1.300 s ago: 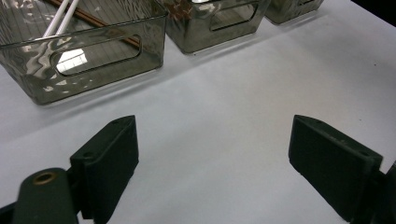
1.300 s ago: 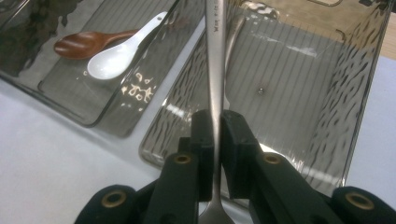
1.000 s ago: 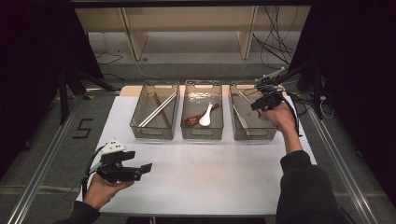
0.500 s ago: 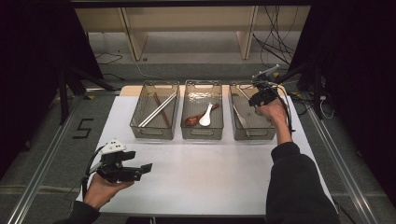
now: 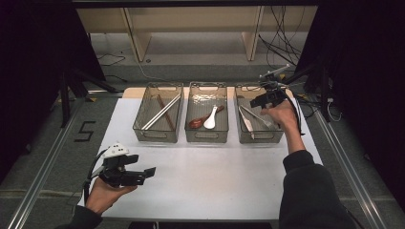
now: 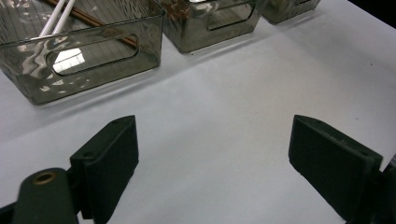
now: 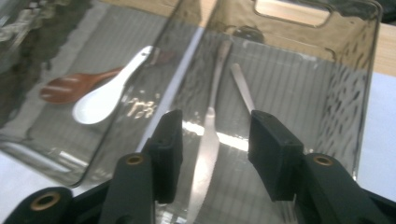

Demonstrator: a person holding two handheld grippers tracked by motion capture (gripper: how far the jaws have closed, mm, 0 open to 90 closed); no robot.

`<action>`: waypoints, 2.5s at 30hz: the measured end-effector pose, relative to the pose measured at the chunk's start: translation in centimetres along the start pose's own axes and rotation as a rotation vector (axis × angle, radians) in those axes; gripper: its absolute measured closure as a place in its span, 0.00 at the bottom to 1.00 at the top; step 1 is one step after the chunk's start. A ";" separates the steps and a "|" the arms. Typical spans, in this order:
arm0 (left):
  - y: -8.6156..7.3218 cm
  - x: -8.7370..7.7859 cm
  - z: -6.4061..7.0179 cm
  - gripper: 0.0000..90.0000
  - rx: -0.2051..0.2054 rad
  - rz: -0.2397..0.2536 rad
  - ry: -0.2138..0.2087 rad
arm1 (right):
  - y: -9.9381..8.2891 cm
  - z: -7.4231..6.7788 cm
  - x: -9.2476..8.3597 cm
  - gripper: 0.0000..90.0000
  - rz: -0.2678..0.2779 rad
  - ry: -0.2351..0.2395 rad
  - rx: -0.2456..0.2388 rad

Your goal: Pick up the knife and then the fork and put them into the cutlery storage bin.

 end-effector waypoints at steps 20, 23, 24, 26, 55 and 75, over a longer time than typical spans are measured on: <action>0.0 -0.1 -0.1 0.17 -0.012 0.006 -0.001 | -4.2 -5.7 -1.9 0.39 0.114 0.159 -0.087; 0.0 -0.1 -0.1 0.17 -0.012 0.006 -0.001 | -4.9 -5.9 -2.1 0.39 0.132 0.160 -0.098; 0.0 -0.1 -0.1 0.17 -0.011 0.006 -0.001 | -5.1 -6.0 -2.1 0.39 0.137 0.164 -0.096; 0.1 -0.1 -0.1 0.17 -0.012 0.007 -0.001 | -5.4 -6.0 -2.1 0.38 0.146 0.168 -0.096; 0.1 -0.1 0.0 0.17 -0.012 0.009 -0.001 | -10.0 -8.5 -1.4 0.35 0.242 0.264 -0.116; 0.4 0.2 0.5 0.17 0.011 0.015 -0.020 | -14.0 -11.1 -1.0 0.31 0.235 0.293 -0.206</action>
Point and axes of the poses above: each handheld gripper's, and its own axes: x roughly forward along the jaws, y roughly out of its top, z roughly to its right, the point moved 4 cm from there along x, roughly forward along the jaws, and after that the axes turned 14 degrees about y, right-handed, at the moved point
